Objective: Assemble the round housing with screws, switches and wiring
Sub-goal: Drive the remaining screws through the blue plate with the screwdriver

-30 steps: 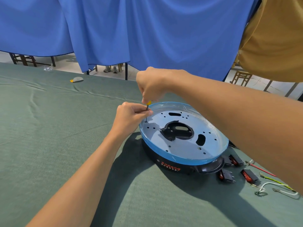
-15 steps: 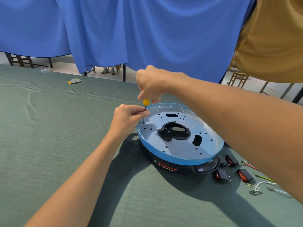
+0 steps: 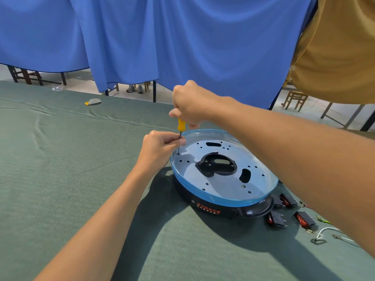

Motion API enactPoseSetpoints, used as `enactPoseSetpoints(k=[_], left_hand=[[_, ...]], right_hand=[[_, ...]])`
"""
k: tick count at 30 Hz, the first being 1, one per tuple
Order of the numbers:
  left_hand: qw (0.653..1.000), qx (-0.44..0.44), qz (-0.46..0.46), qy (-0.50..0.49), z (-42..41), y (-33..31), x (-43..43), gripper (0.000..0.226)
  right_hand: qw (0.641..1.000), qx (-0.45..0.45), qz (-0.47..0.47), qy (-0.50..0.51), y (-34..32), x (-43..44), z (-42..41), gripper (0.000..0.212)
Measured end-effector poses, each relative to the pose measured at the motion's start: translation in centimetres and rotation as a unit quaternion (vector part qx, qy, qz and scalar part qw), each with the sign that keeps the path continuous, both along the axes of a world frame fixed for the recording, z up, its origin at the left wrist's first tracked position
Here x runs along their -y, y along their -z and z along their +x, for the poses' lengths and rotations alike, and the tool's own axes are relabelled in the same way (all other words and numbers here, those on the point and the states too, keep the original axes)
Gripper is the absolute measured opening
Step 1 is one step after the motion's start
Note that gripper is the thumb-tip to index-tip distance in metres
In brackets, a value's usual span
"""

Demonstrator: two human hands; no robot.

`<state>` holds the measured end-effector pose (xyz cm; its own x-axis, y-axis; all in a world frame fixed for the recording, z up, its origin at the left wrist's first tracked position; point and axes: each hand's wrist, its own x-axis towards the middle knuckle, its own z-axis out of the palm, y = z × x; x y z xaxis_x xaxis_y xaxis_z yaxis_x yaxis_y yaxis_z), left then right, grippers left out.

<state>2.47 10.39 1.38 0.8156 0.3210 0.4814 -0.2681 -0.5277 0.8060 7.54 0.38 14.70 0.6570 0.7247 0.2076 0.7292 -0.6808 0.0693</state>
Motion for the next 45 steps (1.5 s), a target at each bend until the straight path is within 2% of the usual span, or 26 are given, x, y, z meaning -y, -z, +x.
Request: enactPoseSetpoints(k=[4, 7, 10, 15, 19, 25, 30, 32, 34, 36, 37, 40, 42, 44, 45], left_hand=[[1.0, 0.001, -0.001, 0.001, 0.0, 0.1, 0.0, 0.016], [1.0, 0.001, -0.005, 0.003, 0.0, 0.1, 0.0, 0.015], [1.0, 0.003, -0.002, 0.003, 0.0, 0.2, 0.0, 0.014], [1.0, 0.005, 0.001, 0.005, 0.0, 0.2, 0.1, 0.014], [1.0, 0.006, -0.001, 0.007, 0.0, 0.2, 0.1, 0.013], [1.0, 0.002, 0.002, 0.003, -0.1, 0.1, -0.1, 0.014], [1.0, 0.004, 0.002, 0.008, -0.1, 0.1, 0.0, 0.016], [1.0, 0.002, 0.0, 0.006, -0.1, 0.1, 0.0, 0.018], [1.0, -0.001, -0.006, 0.004, -0.1, 0.1, 0.0, 0.018], [1.0, -0.003, -0.006, 0.0, -0.1, 0.1, 0.0, 0.016], [1.0, -0.004, -0.004, -0.002, -0.1, 0.1, 0.0, 0.015], [1.0, -0.007, -0.006, 0.006, -0.2, 0.1, 0.0, 0.012], [1.0, -0.006, -0.01, 0.012, -0.3, 0.0, 0.0, 0.012], [1.0, -0.006, -0.011, 0.011, -0.4, 0.0, 0.1, 0.012], [1.0, -0.006, -0.01, 0.009, -0.4, 0.0, 0.0, 0.011]], right_hand=[[0.997, 0.053, -0.028, 0.058, 0.8, 0.0, 0.5, 0.037], [0.995, -0.004, -0.092, 0.047, -0.3, 0.1, 0.3, 0.038], [0.996, -0.017, -0.087, -0.004, -0.7, 0.0, 0.2, 0.004], [0.999, 0.016, 0.035, 0.005, 0.6, 0.3, 0.2, 0.036], [0.996, 0.076, -0.017, 0.046, 1.0, 0.2, -0.4, 0.037], [0.989, 0.013, -0.139, 0.042, -1.7, 0.2, -1.0, 0.024], [0.993, 0.023, -0.08, 0.087, -1.0, 0.4, -1.0, 0.034], [0.99, 0.049, -0.09, 0.096, -0.8, 0.4, -1.2, 0.036], [0.988, 0.026, -0.126, 0.082, -1.4, 0.5, -1.8, 0.042], [0.986, -0.006, -0.157, 0.062, -1.6, 0.5, -1.9, 0.037], [0.987, -0.018, -0.148, 0.054, -1.4, 0.5, -1.8, 0.03], [0.998, -0.036, -0.029, 0.05, -0.1, 0.5, -1.6, 0.007], [0.997, -0.026, 0.015, 0.076, 0.7, 0.5, -1.7, 0.015], [0.995, -0.015, 0.011, 0.094, 0.8, 0.3, -2.0, 0.029], [0.995, -0.016, -0.002, 0.097, 0.5, 0.1, -2.2, 0.028]])
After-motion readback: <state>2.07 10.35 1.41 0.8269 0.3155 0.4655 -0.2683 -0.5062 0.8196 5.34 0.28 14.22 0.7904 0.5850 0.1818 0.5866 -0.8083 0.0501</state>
